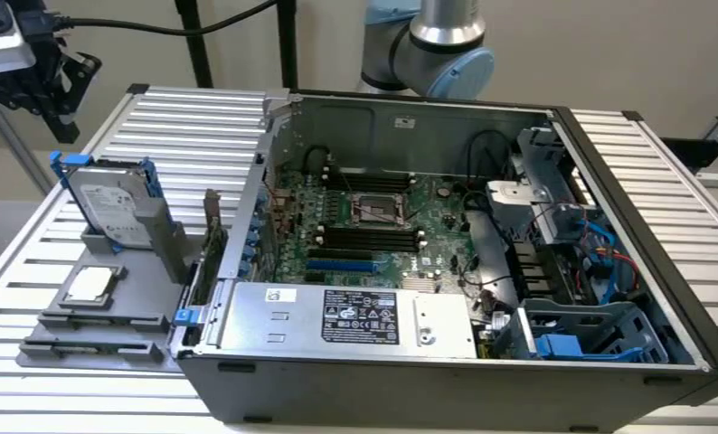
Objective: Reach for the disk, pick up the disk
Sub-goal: 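Pick up the disk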
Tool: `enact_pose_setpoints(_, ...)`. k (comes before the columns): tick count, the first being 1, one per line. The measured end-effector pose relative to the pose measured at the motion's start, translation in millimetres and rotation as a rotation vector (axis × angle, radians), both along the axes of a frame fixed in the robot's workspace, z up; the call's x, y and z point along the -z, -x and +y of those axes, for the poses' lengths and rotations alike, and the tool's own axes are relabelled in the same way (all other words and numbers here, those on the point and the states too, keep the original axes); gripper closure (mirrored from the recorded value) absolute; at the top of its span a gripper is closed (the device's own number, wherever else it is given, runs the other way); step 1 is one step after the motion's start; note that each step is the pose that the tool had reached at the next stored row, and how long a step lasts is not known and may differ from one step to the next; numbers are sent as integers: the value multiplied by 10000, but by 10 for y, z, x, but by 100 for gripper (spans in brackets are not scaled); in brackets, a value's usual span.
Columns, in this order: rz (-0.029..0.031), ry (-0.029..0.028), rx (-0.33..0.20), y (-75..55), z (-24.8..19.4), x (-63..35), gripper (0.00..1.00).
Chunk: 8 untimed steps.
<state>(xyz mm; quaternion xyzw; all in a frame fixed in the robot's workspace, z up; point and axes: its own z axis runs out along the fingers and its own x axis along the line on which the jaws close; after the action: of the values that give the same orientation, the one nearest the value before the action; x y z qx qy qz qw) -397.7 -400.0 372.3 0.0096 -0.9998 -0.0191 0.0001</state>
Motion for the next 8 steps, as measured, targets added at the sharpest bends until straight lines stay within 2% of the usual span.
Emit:
enact_pose_setpoints(4,-23,0,1,60,115,1,89)
enact_pose_setpoints(6,-40,0,1,119,145,3,89)
enact_pose_setpoints(8,-49,7,1,165,153,4,89)
